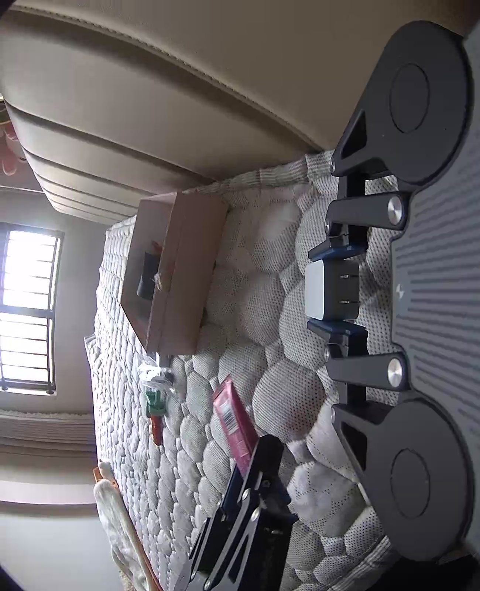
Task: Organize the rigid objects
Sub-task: 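Carry the toothpaste tube and plug adapter toward the pink box with both grippers, then drop the toothpaste tube into the pink box with the left gripper while the right drops the adapter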
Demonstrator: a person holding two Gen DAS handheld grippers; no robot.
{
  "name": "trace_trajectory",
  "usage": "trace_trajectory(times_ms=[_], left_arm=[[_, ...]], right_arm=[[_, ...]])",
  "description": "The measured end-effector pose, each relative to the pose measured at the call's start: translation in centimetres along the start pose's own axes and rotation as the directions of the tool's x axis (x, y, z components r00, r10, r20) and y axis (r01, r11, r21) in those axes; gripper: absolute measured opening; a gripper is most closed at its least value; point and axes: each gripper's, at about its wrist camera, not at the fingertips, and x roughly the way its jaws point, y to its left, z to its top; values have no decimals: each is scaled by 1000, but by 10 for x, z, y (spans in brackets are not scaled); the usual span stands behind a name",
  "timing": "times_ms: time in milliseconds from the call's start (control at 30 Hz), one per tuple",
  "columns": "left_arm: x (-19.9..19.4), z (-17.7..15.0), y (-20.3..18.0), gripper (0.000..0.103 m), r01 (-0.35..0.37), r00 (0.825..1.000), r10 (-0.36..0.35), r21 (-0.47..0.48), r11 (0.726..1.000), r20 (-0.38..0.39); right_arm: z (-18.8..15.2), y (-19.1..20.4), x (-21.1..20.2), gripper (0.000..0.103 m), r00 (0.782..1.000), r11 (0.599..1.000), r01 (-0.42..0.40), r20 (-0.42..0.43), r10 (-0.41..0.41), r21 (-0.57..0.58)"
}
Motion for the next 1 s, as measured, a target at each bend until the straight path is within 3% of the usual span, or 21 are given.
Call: trace_trajectory(times_ms=[100, 200, 267, 333, 400, 467, 600, 700, 833, 1000], left_arm=[[3, 25, 11, 34, 37, 999, -36, -28, 999, 33], [4, 71, 28, 34, 64, 991, -57, -50, 997, 122], [8, 109, 36, 34, 55, 978, -47, -37, 998, 202], [19, 145, 51, 34, 94, 958, -70, -75, 993, 277], [50, 180, 70, 34, 175, 957, -137, -130, 976, 255], [86, 198, 83, 35, 196, 966, -158, -177, 965, 206], [119, 193, 97, 35, 121, 982, -93, -167, 979, 165], [116, 175, 128, 34, 79, 987, -44, -222, 972, 158], [105, 153, 192, 34, -53, 992, 85, -296, 954, 95], [83, 124, 262, 34, -191, 975, 219, -356, 915, 39]], right_arm=[[13, -8, -2, 33, 1000, 1000, 6, 26, -7, 21], [38, -15, 0, 32, 995, 999, 39, 87, -42, 28], [67, -20, 8, 32, 986, 995, 86, 141, -93, 53], [100, -26, 20, 32, 973, 990, 102, 196, -119, 94], [130, -30, 38, 33, 950, 981, 145, 259, -176, 132], [152, -36, 60, 37, 940, 974, 150, 282, -194, 169], [145, -40, 77, 60, 963, 980, 53, 252, -101, 191], [116, -31, 81, 60, 966, 989, 83, 234, -109, 121], [89, -24, 94, 60, 986, 994, 37, 161, -53, 102], [88, 2, 106, 60, 991, 998, -22, 133, 14, 62]])
